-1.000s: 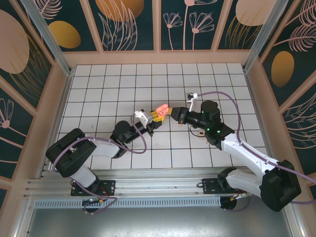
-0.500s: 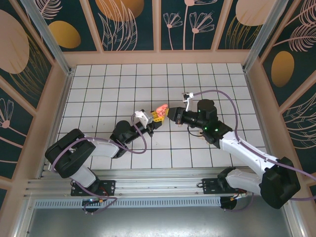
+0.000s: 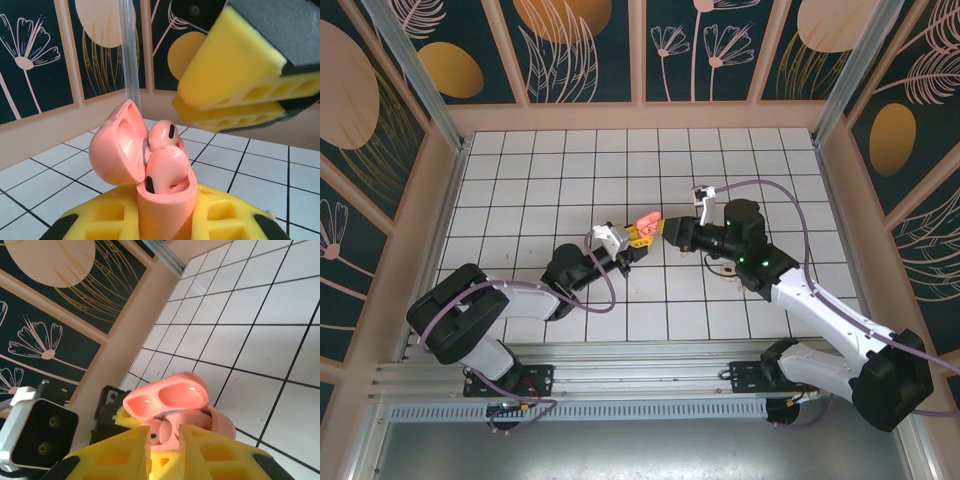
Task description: Insert the wireless bluetooth earbuds into the charging case
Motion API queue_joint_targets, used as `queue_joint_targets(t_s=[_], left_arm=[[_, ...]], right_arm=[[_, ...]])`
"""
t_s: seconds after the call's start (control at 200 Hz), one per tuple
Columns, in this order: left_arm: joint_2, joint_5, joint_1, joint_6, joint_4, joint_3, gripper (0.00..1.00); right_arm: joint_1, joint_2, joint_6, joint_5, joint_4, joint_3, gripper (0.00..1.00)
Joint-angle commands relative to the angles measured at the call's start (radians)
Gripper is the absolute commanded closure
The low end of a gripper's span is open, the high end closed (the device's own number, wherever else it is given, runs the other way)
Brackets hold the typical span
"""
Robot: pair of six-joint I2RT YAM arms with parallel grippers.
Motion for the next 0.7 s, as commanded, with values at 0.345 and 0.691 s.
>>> queue_joint_targets(t_s=[0.345,0.691], left_arm=[[-0.043,0.025,-0.005,0.028,-0.003,0.007,0.94],[-0.044,0.035,-0.005,0.033,-0.006,0.009,0.94]], right_arm=[[-0.014,0.014,-0.047,0.008,-0.046,0.06,0.83],[-0.014,0.02,-0.066,0.043,-0.147,0.017,0.85]])
